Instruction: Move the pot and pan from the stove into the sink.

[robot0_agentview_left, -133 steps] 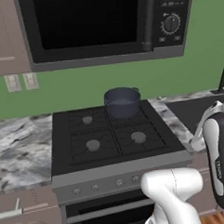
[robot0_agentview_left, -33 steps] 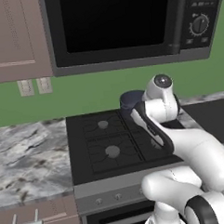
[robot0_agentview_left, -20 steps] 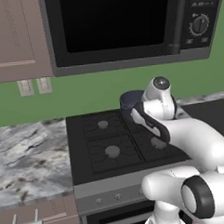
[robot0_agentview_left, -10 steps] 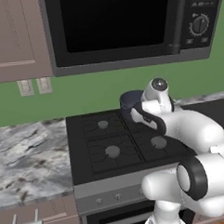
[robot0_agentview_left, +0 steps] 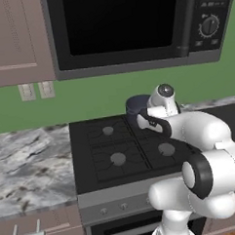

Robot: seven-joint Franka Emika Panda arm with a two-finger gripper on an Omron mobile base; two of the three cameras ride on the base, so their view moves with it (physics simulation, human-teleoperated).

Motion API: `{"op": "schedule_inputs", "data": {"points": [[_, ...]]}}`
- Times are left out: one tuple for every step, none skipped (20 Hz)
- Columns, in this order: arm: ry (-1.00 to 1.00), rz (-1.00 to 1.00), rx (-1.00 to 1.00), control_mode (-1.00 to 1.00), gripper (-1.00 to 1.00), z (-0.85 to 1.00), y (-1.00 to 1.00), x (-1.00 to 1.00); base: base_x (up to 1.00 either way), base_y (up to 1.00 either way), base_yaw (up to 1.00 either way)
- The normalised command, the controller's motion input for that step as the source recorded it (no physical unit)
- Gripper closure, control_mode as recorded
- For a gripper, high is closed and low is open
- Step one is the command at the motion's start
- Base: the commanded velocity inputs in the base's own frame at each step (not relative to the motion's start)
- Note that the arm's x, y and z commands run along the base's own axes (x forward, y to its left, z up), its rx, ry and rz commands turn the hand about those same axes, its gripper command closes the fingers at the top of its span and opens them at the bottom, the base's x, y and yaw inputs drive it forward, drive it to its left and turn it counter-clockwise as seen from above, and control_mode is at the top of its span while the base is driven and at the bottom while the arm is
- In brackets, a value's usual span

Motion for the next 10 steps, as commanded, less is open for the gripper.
{"op": "schedule_inputs", "data": {"points": [[0.00, 0.00, 0.00, -1.00, -1.00, 0.00, 0.00, 0.00, 0.00, 0.00, 0.00], [0.00, 0.00, 0.00, -1.00, -1.00, 0.00, 0.00, 0.00, 0.00, 0.00, 0.00], [0.00, 0.00, 0.00, -1.00, -1.00, 0.00, 0.00, 0.00, 0.00, 0.00, 0.00], [0.00, 0.00, 0.00, -1.00, -1.00, 0.00, 0.00, 0.00, 0.00, 0.00, 0.00], [0.00, 0.00, 0.00, -1.00, -1.00, 0.00, 0.00, 0.07, 0.00, 0.00, 0.00], [0.00, 0.02, 0.00, -1.00, -1.00, 0.00, -0.06, 0.10, 0.00, 0.00, 0.00], [0.00, 0.03, 0.00, -1.00, -1.00, 0.00, -0.11, 0.15, 0.00, 0.00, 0.00], [0.00, 0.03, 0.00, -1.00, -1.00, -0.01, -0.15, 0.20, 0.00, 0.00, 0.00], [0.00, 0.03, 0.00, -1.00, -1.00, -0.01, -0.17, 0.23, 0.00, 0.00, 0.00], [0.00, 0.03, 0.00, -1.00, -1.00, -0.01, -0.17, 0.24, 0.00, 0.00, 0.00]]}}
